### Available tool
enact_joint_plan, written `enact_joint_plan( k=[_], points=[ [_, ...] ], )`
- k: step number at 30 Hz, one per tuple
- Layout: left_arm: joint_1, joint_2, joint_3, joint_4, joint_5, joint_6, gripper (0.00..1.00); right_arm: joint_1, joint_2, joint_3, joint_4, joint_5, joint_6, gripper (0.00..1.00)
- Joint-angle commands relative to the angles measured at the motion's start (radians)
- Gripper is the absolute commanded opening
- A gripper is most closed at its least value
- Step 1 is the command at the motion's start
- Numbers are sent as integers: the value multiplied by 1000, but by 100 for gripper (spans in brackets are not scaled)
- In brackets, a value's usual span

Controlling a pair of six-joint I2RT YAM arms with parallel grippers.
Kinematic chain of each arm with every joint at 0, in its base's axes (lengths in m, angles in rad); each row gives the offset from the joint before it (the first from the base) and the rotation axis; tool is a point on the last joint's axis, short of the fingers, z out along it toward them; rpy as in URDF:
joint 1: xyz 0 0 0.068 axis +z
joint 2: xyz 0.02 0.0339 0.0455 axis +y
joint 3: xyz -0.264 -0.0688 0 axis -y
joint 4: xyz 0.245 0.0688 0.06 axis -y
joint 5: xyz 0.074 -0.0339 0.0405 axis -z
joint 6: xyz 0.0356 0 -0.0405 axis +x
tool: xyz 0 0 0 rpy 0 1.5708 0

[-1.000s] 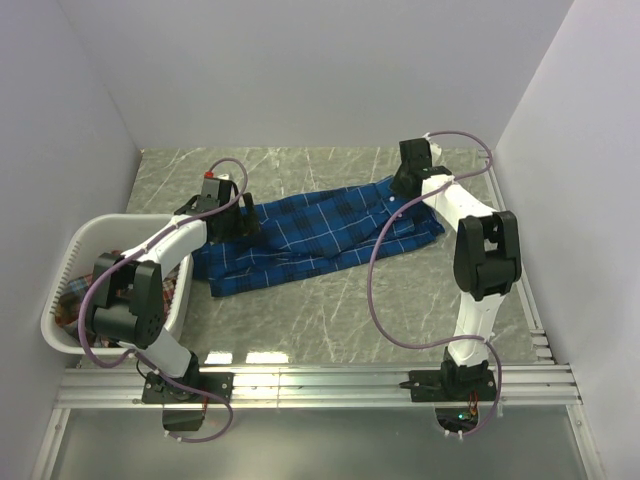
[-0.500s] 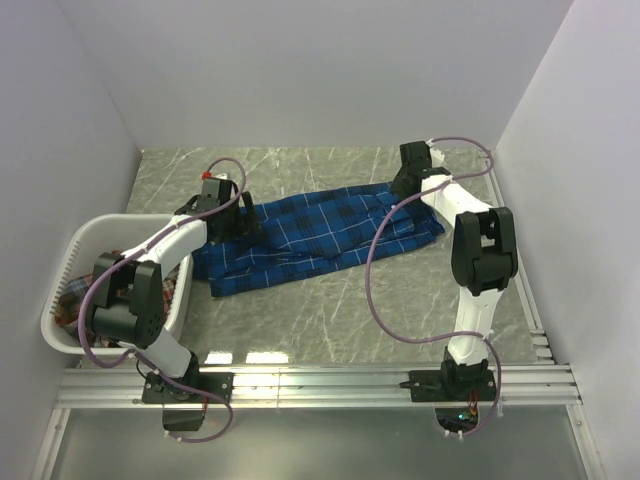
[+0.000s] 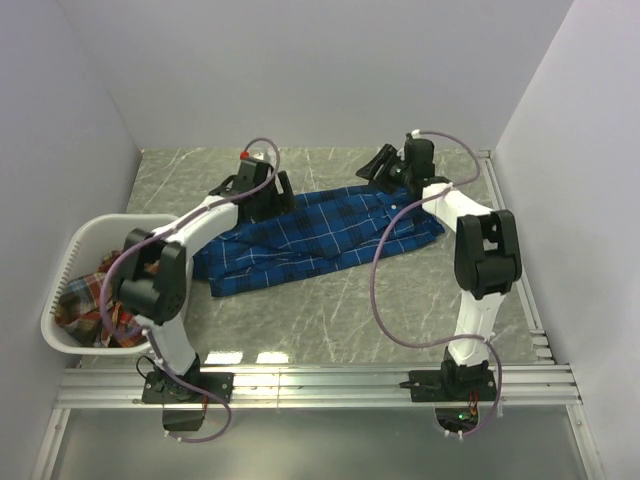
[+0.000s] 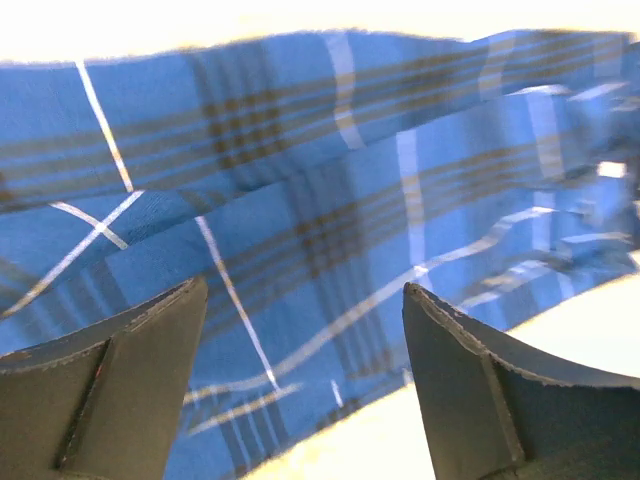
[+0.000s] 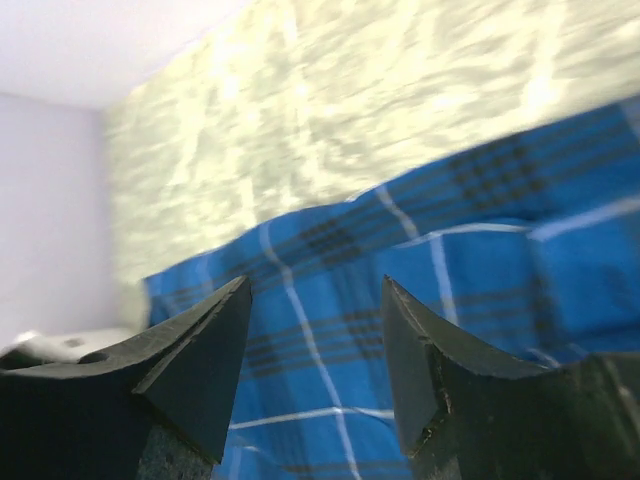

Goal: Fold and stack the long sleeve shirts
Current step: Fold the shirt

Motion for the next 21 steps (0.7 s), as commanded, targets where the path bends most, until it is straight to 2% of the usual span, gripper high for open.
enact_joint_plan(
  k=[1, 7, 13, 15, 18, 21],
  points=[
    [10, 110, -17, 35, 34, -82, 84, -25, 90, -64, 214, -181, 145, 61],
    [28, 161, -101, 64, -16, -128, 84, -87, 141, -121, 191, -132, 204, 60],
    [45, 142, -193, 62, -27, -170, 86, -165, 103, -214, 79, -27, 211, 60],
    [46, 129, -185, 44, -33, -162, 88, -170, 77, -233, 103, -27, 216, 60],
    [42, 77, -164, 10, -39, -148, 90, -167, 25, -175, -10, 45, 111, 60],
    [27, 5, -142, -39, -125, -144, 92, -133, -56, -145, -85, 102, 9, 60]
  ],
)
